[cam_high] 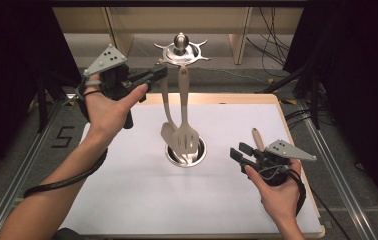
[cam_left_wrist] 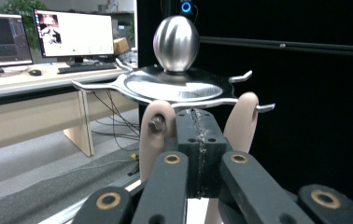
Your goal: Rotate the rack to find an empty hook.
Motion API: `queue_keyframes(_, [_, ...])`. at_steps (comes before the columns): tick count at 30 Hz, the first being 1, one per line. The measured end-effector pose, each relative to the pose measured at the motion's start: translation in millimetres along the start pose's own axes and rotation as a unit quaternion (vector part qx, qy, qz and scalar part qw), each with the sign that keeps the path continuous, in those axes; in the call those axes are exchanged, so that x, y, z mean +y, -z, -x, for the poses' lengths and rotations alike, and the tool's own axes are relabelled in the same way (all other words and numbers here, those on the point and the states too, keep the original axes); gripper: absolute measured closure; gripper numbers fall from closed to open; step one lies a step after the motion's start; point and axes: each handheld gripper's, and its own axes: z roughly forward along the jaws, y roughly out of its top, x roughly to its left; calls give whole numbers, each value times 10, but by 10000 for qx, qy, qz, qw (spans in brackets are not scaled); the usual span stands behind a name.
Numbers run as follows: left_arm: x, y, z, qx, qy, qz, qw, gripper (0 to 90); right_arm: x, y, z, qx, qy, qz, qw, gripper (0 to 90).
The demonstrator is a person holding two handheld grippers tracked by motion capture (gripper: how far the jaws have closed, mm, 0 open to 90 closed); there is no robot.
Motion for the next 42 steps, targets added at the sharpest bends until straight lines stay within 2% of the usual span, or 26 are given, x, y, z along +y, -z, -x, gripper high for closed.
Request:
queue_keyframes(3, [27, 23, -22, 46, 4, 60, 10000, 895, -6, -11, 0, 55, -30, -3, 10000, 598])
queue_keyframes(4, [34, 32, -31, 51, 1, 75, 10000, 895, -11, -15, 10, 52, 65, 4, 10000, 598])
queue_keyframes(11, [45, 57, -67, 137, -52, 86, 9999, 895, -14, -23, -14, 52, -25, -41, 10000, 597])
queue_keyframes(13, [42, 55, -82, 169, -50, 102, 9998, 895, -15, -25, -7, 61, 46, -25, 10000, 597])
queue_keyframes(14, [42, 53, -93, 199, -62, 103, 9997, 896, -14, -21, -16, 70, -22, -55, 10000, 598])
queue_keyframes(17, [43, 48, -113, 259, -76, 102, 9996, 895, -19, -22, -8, 78, 17, -34, 10000, 597])
queue_keyframes(23, [46, 18, -191, 402, -60, 120, 9991, 895, -14, -14, -2, 48, 38, -13, 10000, 595])
queue_keyframes(24, [44, 15, -192, 408, -3, 88, 9991, 895, -15, -13, 1, 52, 48, -8, 10000, 595])
queue_keyframes(25, [47, 8, -206, 432, -64, 125, 9990, 895, -15, -14, 1, 55, 37, -7, 10000, 595])
queue_keyframes(29, [42, -10, -242, 522, -28, 103, 9986, 895, -13, -16, 7, 48, 95, -1, 9999, 595])
queue_keyframes(30, [43, -19, -248, 535, -13, 114, 9985, 895, -16, -18, -1, 76, 32, -20, 10000, 595])
queue_keyframes(37, [63, -82, -302, 612, -12, 70, 9981, 896, -15, -21, -2, 95, 28, -20, 9999, 595])
queue_keyframes(42, [76, -113, -335, 624, -12, 33, 9980, 896, -19, -17, 8, 21, 30, -71, 10000, 594])
